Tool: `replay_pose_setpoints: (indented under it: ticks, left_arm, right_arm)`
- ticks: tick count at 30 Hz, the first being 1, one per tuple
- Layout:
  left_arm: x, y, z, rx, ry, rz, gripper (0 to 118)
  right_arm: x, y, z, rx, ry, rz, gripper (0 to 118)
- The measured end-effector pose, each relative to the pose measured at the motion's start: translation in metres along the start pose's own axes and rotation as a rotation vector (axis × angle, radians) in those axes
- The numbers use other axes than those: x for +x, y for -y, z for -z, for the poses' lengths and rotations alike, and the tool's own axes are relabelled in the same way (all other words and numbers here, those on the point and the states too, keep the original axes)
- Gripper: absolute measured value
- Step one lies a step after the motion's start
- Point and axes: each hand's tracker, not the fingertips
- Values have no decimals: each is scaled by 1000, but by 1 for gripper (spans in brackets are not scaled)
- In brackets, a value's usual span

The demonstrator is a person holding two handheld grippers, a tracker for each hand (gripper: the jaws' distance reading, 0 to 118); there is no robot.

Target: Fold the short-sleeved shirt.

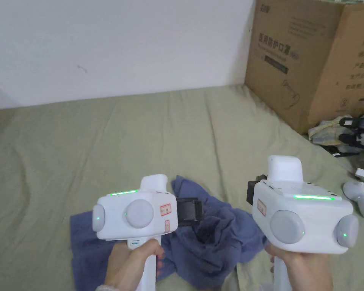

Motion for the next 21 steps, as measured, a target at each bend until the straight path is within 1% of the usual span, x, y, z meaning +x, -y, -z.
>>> replay_pose_setpoints:
  ticks: [1,2,3,4,5,6,7,9,12,14,15,16,17,18,19,21]
  left_arm:
    - [-8,-2,-14,29,-1,-13,104]
    - [-17,0,-27,43,-14,-23,94]
    - [-27,3,-39,60,-37,-33,77]
    - [-37,7,-49,67,-65,-43,45]
    - [-48,12,-56,53,-102,-56,20]
    - [-58,19,-62,43,-143,-63,3]
    - [-69,30,-68,41,-183,-82,0]
    - [-88,55,-74,-20,-212,-113,0]
    - [-111,89,-75,-71,-248,-197,0]
    - [-119,104,-74,-80,-297,-184,0]
    - [-121,107,-73,-84,-308,-178,13]
    - [-125,111,-72,-92,-297,-172,59]
    - [-125,113,-71,-109,-293,-166,89]
    - [-127,116,-69,-134,-281,-173,100]
    - [-128,119,-68,-137,-282,-177,96]
    - [-130,124,-64,-144,-296,-193,96]
  right_arm:
    - [-5,0,0,-2,-8,-9,0]
    - [-9,1,0,0,-14,-18,0]
    - [-14,2,0,-2,-19,-25,0]
    - [-17,4,1,-5,-29,-28,0]
    - [-21,6,2,-8,-43,-29,0]
    - [-25,8,3,-14,-49,-28,0]
    - [-30,11,3,-20,-56,-29,0]
    - [-39,17,4,-30,-65,-37,0]
    - [-50,25,5,-44,-73,-53,0]
    - [-56,28,6,-59,-86,-59,0]
    - [-58,29,6,-62,-88,-63,0]
    - [-60,31,5,-63,-90,-69,0]
    - [-62,31,5,-66,-90,-74,0]
    - [-63,31,5,-68,-90,-77,0]
    - [-63,32,6,-71,-92,-79,0]
    - [-63,33,6,-75,-91,-73,0]
